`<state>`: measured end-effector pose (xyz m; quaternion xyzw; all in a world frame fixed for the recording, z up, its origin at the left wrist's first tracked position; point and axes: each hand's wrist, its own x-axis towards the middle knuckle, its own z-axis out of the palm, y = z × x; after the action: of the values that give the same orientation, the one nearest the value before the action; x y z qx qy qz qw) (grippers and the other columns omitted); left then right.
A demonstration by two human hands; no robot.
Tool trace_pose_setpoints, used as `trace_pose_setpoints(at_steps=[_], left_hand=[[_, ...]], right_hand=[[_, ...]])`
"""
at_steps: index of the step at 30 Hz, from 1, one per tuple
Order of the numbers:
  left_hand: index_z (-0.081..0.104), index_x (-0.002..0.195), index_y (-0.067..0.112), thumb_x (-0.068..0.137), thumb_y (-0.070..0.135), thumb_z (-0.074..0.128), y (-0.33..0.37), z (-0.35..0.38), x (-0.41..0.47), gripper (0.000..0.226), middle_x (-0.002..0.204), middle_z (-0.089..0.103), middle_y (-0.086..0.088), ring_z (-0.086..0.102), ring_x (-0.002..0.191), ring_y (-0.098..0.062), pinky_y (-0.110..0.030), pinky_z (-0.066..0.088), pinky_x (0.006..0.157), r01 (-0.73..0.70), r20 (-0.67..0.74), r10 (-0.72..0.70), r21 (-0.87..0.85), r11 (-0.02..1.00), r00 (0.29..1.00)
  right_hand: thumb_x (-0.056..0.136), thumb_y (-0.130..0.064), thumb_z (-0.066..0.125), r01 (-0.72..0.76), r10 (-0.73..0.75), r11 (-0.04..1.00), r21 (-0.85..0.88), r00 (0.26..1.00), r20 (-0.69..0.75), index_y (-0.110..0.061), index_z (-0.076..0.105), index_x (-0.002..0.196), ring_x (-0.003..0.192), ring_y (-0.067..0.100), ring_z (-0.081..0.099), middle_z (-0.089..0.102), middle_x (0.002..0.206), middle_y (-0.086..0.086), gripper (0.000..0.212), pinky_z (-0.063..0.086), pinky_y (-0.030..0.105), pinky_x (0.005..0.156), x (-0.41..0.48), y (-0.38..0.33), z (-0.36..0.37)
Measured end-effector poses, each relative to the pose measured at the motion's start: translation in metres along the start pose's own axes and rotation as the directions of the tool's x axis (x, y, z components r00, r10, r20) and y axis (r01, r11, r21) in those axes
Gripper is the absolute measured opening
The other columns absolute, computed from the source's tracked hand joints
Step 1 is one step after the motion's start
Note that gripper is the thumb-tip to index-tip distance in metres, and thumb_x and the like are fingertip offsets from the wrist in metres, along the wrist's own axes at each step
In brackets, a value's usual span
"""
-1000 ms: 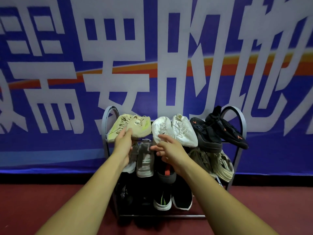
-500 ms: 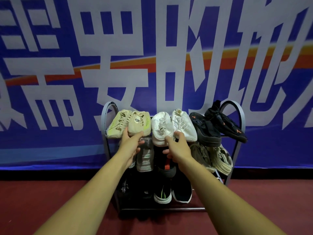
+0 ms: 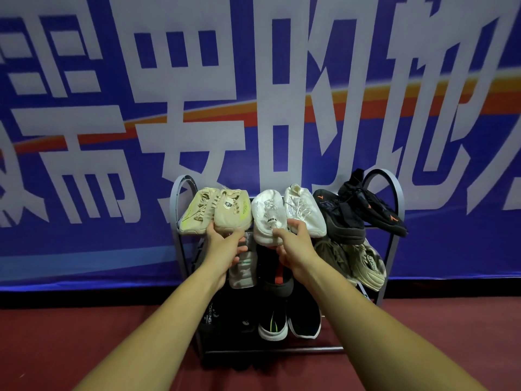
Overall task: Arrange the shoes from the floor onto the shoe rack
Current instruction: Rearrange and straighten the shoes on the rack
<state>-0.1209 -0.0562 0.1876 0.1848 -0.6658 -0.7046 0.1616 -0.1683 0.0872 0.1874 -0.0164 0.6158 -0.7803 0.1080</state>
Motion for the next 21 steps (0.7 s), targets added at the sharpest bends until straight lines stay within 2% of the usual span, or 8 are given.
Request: trace_pose_setpoints(at_steps=[2, 5, 8, 10, 12, 14, 18, 21], left_hand=[[0.018, 0.145, 0.035, 0.092, 0.024, 0.059, 0.002, 0.001, -0.001, 0.068, 0.103, 0.070, -0.009, 0.067, 0.074, -0.016, -0.025, 0.044, 0.055, 0.014, 0.006, -0.014, -0.024, 1.000, 1.000], [0.032, 0.135, 0.034, 0.097, 0.014, 0.050, 0.009, -0.008, 0.006, 0.046, 0.105, 0.069, -0.008, 0.065, 0.075, -0.015, -0.025, 0.039, 0.055, 0.038, 0.007, -0.037, -0.106, 0.994, 0.999], [0.036, 0.143, 0.030, 0.098, 0.006, 0.048, 0.013, -0.015, 0.011, 0.052, 0.115, 0.064, -0.005, 0.063, 0.080, -0.014, -0.025, 0.037, 0.056, 0.026, -0.006, -0.027, -0.144, 0.989, 1.000], [0.035, 0.147, 0.026, 0.098, 0.002, 0.046, 0.011, -0.014, 0.014, 0.056, 0.108, 0.063, 0.000, 0.061, 0.079, -0.012, -0.025, 0.035, 0.056, 0.010, -0.017, -0.012, -0.131, 0.991, 1.000], [0.040, 0.145, 0.024, 0.097, 0.001, 0.046, 0.009, -0.011, 0.015, 0.054, 0.097, 0.062, 0.002, 0.058, 0.077, -0.012, -0.025, 0.035, 0.056, 0.002, -0.020, -0.004, -0.109, 0.994, 1.000], [0.050, 0.136, 0.024, 0.094, 0.003, 0.051, 0.007, -0.010, 0.017, 0.047, 0.092, 0.064, 0.002, 0.057, 0.075, -0.011, -0.025, 0.036, 0.057, 0.018, -0.009, -0.019, -0.098, 0.995, 1.000], [0.056, 0.125, 0.025, 0.092, 0.012, 0.057, 0.001, -0.004, 0.018, 0.036, 0.089, 0.067, -0.003, 0.058, 0.068, -0.013, -0.024, 0.036, 0.052, 0.085, -0.008, -0.086, -0.113, 0.990, 0.996], [0.056, 0.121, 0.024, 0.084, 0.027, 0.060, -0.004, 0.000, 0.016, 0.037, 0.099, 0.069, -0.010, 0.060, 0.066, -0.019, -0.024, 0.037, 0.047, 0.063, -0.113, -0.058, 0.044, 0.997, 0.992]], right_hand=[[0.089, -0.005, 0.055, -0.034, 0.034, 0.998, 0.057, 0.999, -0.004, -0.023, 0.044, 0.127, 0.043, 0.009, 0.036, 0.052, 0.077, 0.005, 0.043, 0.027, 0.020, 0.038, 0.000, -0.002, 0.000], [0.089, -0.002, 0.051, -0.088, 0.085, 0.984, 0.153, 0.996, 0.025, -0.025, 0.044, 0.123, 0.042, 0.007, 0.037, 0.051, 0.080, 0.004, 0.042, 0.028, 0.019, 0.039, -0.002, -0.012, 0.000], [0.090, -0.003, 0.051, -0.115, 0.108, 0.968, 0.222, 0.993, 0.043, -0.026, 0.046, 0.116, 0.044, 0.008, 0.040, 0.053, 0.086, 0.005, 0.035, 0.028, 0.018, 0.040, -0.005, -0.022, 0.000], [0.090, -0.004, 0.052, -0.129, 0.120, 0.954, 0.272, 0.992, 0.048, -0.028, 0.047, 0.109, 0.045, 0.008, 0.040, 0.053, 0.087, 0.007, 0.031, 0.026, 0.017, 0.040, -0.007, -0.025, 0.000], [0.090, -0.006, 0.054, -0.137, 0.118, 0.929, 0.344, 0.990, 0.073, -0.028, 0.047, 0.111, 0.046, 0.009, 0.040, 0.054, 0.087, 0.008, 0.031, 0.026, 0.016, 0.038, -0.010, -0.028, 0.000], [0.090, -0.007, 0.055, -0.127, 0.092, 0.913, 0.389, 0.990, 0.107, -0.028, 0.047, 0.114, 0.048, 0.010, 0.042, 0.056, 0.089, 0.011, 0.033, 0.028, 0.016, 0.038, -0.012, -0.034, 0.001], [0.089, -0.007, 0.055, -0.060, 0.024, 0.948, 0.313, 0.993, 0.118, -0.033, 0.049, 0.116, 0.052, 0.009, 0.044, 0.052, 0.078, 0.004, 0.039, 0.026, 0.018, 0.045, -0.018, -0.039, -0.001], [0.088, -0.004, 0.057, -0.062, 0.035, 0.959, 0.276, 0.994, 0.100, -0.033, 0.049, 0.116, 0.046, 0.007, 0.043, 0.050, 0.065, -0.001, 0.041, 0.026, 0.017, 0.043, -0.021, -0.033, -0.003]])
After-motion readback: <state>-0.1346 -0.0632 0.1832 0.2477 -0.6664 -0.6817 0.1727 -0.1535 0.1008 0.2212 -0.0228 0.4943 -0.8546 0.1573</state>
